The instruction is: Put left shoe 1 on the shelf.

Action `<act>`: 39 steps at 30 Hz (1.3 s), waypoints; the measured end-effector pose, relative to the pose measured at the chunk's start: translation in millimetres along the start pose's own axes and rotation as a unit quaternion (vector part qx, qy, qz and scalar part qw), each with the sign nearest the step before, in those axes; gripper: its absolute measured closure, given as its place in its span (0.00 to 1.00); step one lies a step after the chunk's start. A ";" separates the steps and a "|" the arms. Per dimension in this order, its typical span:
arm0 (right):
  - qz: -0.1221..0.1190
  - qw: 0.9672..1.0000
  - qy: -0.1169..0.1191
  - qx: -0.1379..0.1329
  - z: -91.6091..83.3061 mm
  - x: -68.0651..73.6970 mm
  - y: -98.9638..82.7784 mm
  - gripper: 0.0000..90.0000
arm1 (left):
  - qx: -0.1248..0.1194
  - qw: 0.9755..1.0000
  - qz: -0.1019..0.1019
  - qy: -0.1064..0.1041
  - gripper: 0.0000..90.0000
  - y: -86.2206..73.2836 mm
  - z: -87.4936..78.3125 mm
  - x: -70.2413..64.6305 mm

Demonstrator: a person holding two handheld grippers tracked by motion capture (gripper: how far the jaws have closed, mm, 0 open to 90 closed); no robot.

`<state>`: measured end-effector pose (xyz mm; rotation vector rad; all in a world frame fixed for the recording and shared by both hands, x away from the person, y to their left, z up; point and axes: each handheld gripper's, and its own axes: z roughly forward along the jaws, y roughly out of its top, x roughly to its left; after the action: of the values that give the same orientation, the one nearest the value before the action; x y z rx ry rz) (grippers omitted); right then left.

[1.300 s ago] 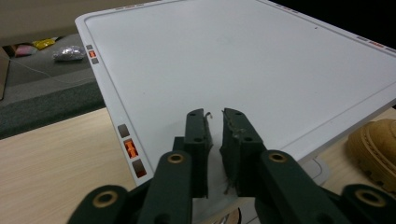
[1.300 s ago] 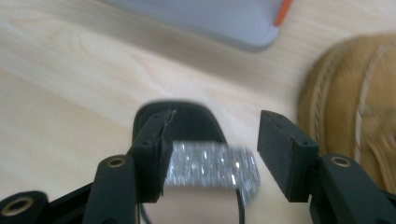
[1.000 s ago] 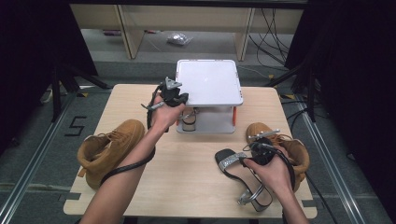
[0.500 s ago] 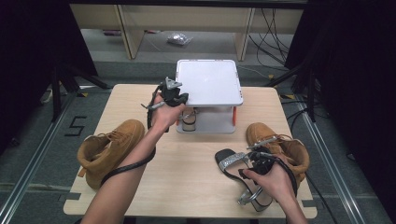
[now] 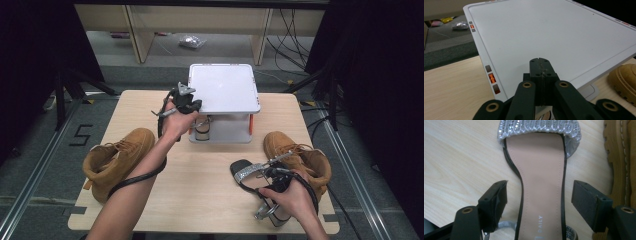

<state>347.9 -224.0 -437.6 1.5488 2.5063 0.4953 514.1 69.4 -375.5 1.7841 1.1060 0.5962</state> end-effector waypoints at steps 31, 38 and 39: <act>0.001 0.997 -0.006 0.072 23.3 6.2 -5.9 0.27 | 0.001 1.000 0.006 0.000 0.99 0.6 0.2 -0.6; -0.011 0.997 -0.004 0.077 24.8 2.8 -6.0 0.29 | 0.001 1.000 0.006 0.000 0.99 0.7 0.2 -0.6; 0.004 0.997 -0.006 0.083 24.1 4.7 -5.6 0.29 | 0.002 1.000 0.007 0.001 0.99 0.7 0.2 -0.6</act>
<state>348.2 -217.3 -461.9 1.6133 2.5905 0.2838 514.3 68.6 -374.8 1.7969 1.0965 0.6040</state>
